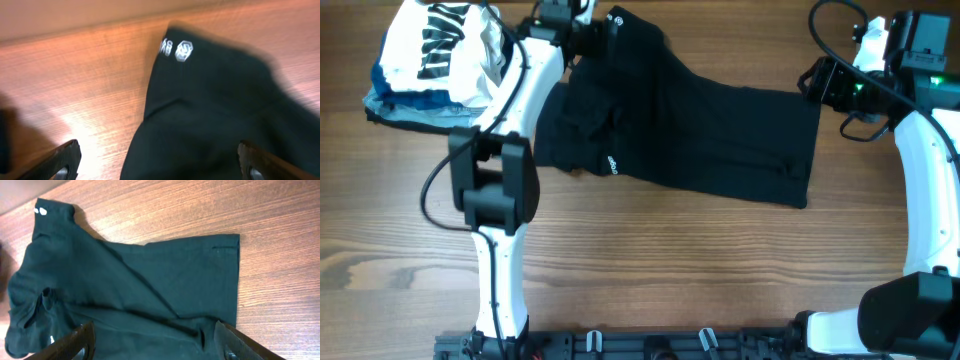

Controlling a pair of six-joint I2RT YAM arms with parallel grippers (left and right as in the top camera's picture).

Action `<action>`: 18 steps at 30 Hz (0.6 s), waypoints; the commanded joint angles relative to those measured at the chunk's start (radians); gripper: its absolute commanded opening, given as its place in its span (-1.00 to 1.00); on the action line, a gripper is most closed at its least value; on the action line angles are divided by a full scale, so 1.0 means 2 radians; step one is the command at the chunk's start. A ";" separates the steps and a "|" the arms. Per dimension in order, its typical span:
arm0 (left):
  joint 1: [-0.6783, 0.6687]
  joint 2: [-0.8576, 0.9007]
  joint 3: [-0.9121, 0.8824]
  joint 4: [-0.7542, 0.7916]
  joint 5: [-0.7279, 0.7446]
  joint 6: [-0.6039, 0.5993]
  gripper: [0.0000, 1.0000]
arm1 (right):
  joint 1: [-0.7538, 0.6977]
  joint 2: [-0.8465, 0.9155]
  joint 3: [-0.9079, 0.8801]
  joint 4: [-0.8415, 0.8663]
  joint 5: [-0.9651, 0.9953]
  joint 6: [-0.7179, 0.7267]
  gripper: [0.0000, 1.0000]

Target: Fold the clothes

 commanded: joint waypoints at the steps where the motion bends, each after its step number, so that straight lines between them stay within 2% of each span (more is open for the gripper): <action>1: -0.002 0.023 0.014 0.010 0.013 0.029 1.00 | -0.003 0.003 0.010 -0.008 -0.007 -0.018 0.54; 11: -0.002 0.079 0.014 -0.120 0.011 0.029 0.99 | -0.003 0.003 0.009 -0.012 -0.004 -0.017 0.58; 18: -0.002 0.080 0.014 -0.230 0.007 0.027 1.00 | -0.003 0.003 0.009 -0.020 -0.004 -0.017 0.61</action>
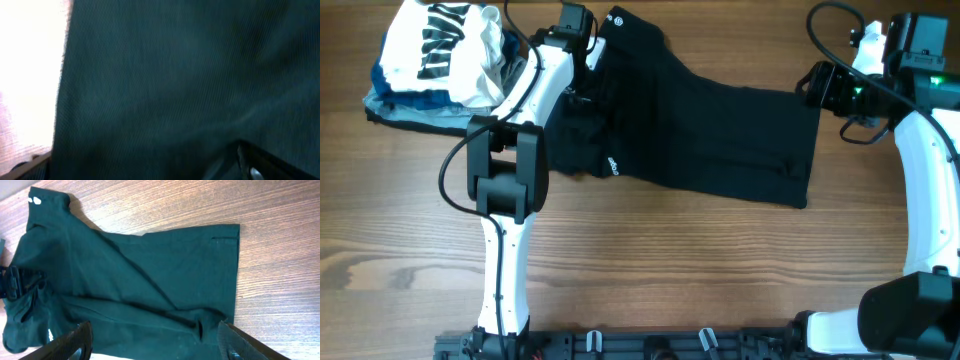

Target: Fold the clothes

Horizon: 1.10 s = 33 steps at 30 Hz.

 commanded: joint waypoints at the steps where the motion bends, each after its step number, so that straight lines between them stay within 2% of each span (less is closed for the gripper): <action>1: 0.000 0.015 -0.005 -0.064 0.010 0.000 1.00 | -0.003 0.003 0.009 -0.002 -0.004 -0.010 0.61; 11: 0.000 0.015 -0.027 -0.194 0.007 -0.019 1.00 | -0.003 0.004 0.009 -0.008 -0.004 -0.010 0.63; 18: 0.003 0.014 -0.028 -0.245 -0.055 -0.055 1.00 | -0.003 0.004 0.009 -0.030 -0.002 -0.024 0.66; 23: 0.015 -0.015 -0.014 -0.222 -0.055 -0.055 1.00 | -0.003 0.008 0.009 -0.012 0.019 -0.023 0.74; 28: 0.011 -0.069 0.092 -0.213 -0.047 -0.055 1.00 | -0.002 0.036 0.009 0.015 0.017 -0.025 0.64; 30: 0.012 -0.075 0.140 -0.160 -0.017 -0.055 1.00 | -0.002 0.052 0.009 0.036 0.009 -0.037 0.64; 33: 0.015 -0.065 0.143 -0.068 0.000 -0.074 1.00 | -0.001 0.065 0.009 0.063 0.003 -0.038 0.64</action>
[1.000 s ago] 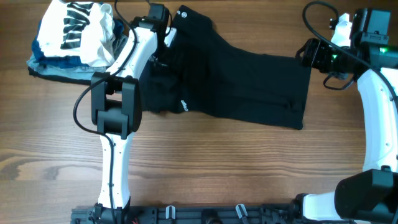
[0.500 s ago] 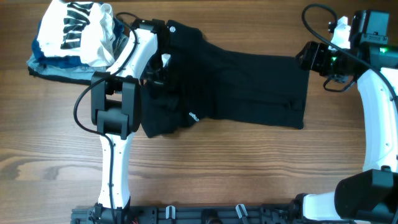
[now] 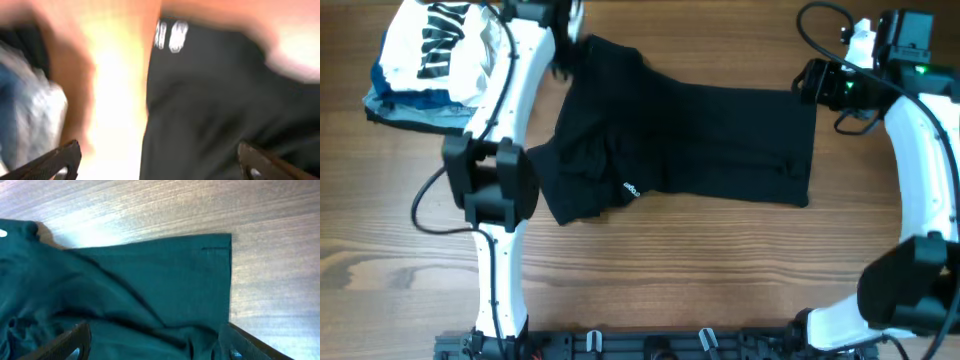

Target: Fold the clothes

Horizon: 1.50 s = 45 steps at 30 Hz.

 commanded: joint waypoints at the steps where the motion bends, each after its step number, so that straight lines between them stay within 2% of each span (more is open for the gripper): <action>1: 0.006 0.004 0.012 0.077 0.035 -0.027 1.00 | -0.001 0.011 0.009 0.024 -0.006 -0.012 0.64; 5: 0.006 0.055 0.012 0.159 0.036 -0.030 1.00 | 0.000 0.011 0.009 0.032 -0.004 -0.013 0.64; 10: 0.005 0.107 0.012 0.210 0.038 -0.030 0.99 | 0.000 0.011 0.009 0.032 -0.004 -0.011 0.64; 16: 0.001 0.148 0.012 0.246 0.050 -0.041 0.96 | 0.001 0.011 0.009 0.032 0.004 -0.010 0.64; 20: 0.001 0.169 0.012 0.253 0.068 -0.045 0.82 | 0.001 0.012 0.009 0.035 0.021 -0.010 0.64; 27: -0.008 0.180 0.012 0.249 0.086 -0.044 0.18 | 0.002 0.016 0.009 0.039 0.021 -0.009 0.64; 29: -0.010 0.180 0.012 0.249 0.086 -0.045 -0.37 | 0.002 0.016 0.009 0.041 0.023 -0.009 0.64; 31: -0.010 0.176 0.012 0.248 0.084 -0.045 -0.82 | 0.002 0.017 0.009 0.047 0.032 -0.009 0.63; 32: -0.010 0.172 0.012 0.244 0.083 -0.045 -0.92 | 0.002 0.019 0.009 0.050 0.032 -0.009 0.62; 40: -0.011 0.093 0.012 0.194 0.082 -0.045 -0.92 | 0.002 0.114 0.009 0.089 0.037 -0.010 0.57; 45: -0.012 0.079 0.012 0.180 0.083 -0.045 -0.92 | 0.002 0.176 0.009 0.135 0.064 -0.009 0.50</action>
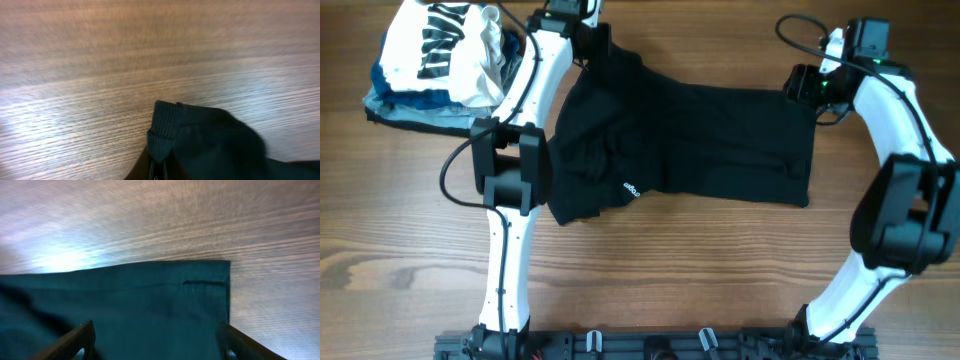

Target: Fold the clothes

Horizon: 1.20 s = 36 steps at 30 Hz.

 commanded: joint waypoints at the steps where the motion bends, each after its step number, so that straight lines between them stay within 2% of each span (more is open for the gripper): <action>1: -0.005 -0.026 0.000 -0.009 0.007 -0.002 -0.92 | 0.002 0.029 0.008 0.021 0.033 -0.003 0.46; 7: -0.006 -0.026 0.000 -0.014 0.007 -0.001 -0.92 | 0.002 0.065 0.008 0.040 0.096 -0.006 0.44; 14: -0.006 -0.026 0.000 -0.018 0.007 -0.001 -0.92 | 0.001 0.098 0.008 0.086 0.092 -0.016 0.44; 18: -0.006 -0.026 0.000 -0.021 0.007 -0.001 -0.92 | 0.001 0.102 0.008 0.105 0.073 -0.017 0.35; 19: -0.006 -0.026 0.000 -0.022 0.007 -0.001 -0.92 | 0.001 0.103 0.008 0.108 0.067 -0.018 0.22; 20: -0.006 -0.026 0.000 -0.023 0.007 -0.001 -0.92 | 0.001 0.103 0.008 0.109 0.068 -0.018 0.01; 21: -0.006 -0.026 0.000 -0.025 0.007 -0.001 -0.92 | 0.001 0.103 0.008 0.110 0.068 -0.018 -0.30; 22: -0.006 -0.026 0.000 -0.027 0.007 -0.001 -0.92 | 0.001 0.103 0.008 0.111 0.068 -0.019 -0.42; 23: -0.006 -0.026 0.000 -0.028 0.007 -0.001 -0.92 | 0.001 0.103 0.008 0.112 0.068 -0.022 -0.70; 24: -0.006 -0.026 0.000 -0.030 0.007 -0.001 -0.92 | 0.001 0.103 0.008 0.112 0.068 -0.025 -0.88; 28: -0.006 -0.026 0.000 -0.029 0.000 -0.002 -0.92 | 0.001 0.103 0.008 0.140 0.056 -0.032 -0.92; 31: -0.006 -0.026 0.000 -0.016 -0.042 -0.001 -0.92 | 0.001 0.102 0.017 0.190 0.056 -0.032 -0.92; 36: -0.005 -0.026 0.000 -0.011 -0.062 -0.001 -0.92 | 0.001 0.102 0.074 0.202 0.056 -0.030 -0.92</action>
